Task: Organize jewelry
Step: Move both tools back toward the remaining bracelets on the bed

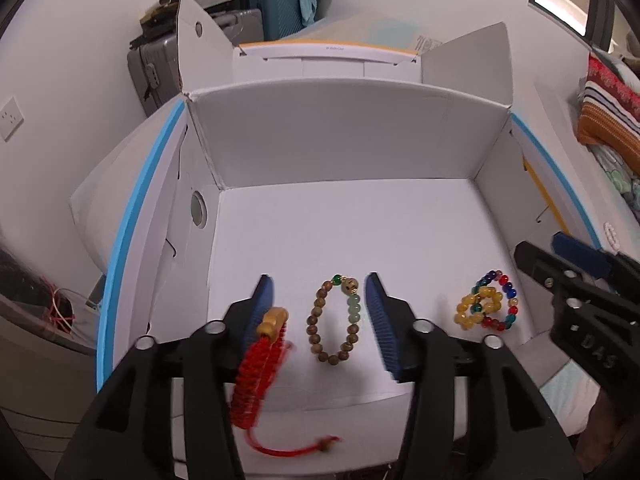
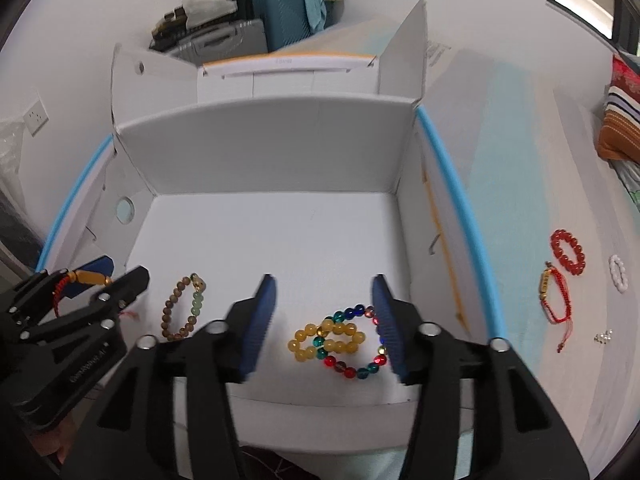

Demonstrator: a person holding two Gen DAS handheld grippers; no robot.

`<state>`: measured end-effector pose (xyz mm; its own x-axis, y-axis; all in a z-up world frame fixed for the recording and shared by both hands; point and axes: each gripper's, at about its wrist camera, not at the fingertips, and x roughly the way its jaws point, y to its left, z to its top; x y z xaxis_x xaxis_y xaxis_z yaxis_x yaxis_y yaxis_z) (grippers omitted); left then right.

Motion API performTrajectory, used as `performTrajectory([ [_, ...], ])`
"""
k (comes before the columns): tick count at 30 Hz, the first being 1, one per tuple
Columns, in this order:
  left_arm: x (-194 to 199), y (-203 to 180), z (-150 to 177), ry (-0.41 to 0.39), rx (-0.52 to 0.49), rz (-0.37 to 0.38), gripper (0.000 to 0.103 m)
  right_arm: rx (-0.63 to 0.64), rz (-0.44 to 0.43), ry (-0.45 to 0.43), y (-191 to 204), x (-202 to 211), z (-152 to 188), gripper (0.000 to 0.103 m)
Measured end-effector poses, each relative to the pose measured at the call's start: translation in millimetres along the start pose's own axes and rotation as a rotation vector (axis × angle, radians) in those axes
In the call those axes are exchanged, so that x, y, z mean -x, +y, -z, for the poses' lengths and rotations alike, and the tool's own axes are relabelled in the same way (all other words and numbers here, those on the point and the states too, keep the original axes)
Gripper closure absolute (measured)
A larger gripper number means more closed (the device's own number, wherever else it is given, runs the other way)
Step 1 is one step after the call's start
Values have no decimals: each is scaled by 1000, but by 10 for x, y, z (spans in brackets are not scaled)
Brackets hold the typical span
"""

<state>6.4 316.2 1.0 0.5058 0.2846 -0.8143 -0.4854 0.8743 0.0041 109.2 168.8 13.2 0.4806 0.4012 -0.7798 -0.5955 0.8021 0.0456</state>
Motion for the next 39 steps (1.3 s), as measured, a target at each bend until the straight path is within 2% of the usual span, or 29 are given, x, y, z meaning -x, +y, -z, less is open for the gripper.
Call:
performTrajectory([
  [3, 103, -56, 12, -31, -3, 5, 37, -25, 7, -60, -110, 234, -21, 32],
  [6, 189, -143, 35, -51, -26, 24, 35, -37, 29, -114, -218, 449, -42, 28],
  [9, 292, -301, 37, -80, -51, 41, 24, -55, 44, -158, -368, 633, -52, 20],
  [16, 426, -734, -11, -123, -88, 69, 8, -100, 94, -221, -787, 949, 13, 12],
  [26, 530, -1427, -73, -157, -133, 128, 6, -170, 162, -240, -1557, 1191, 211, 10],
  [39, 438, -2804, -95, -160, -270, 253, 6, -300, 257, -216, -2821, 1194, 510, 10],
])
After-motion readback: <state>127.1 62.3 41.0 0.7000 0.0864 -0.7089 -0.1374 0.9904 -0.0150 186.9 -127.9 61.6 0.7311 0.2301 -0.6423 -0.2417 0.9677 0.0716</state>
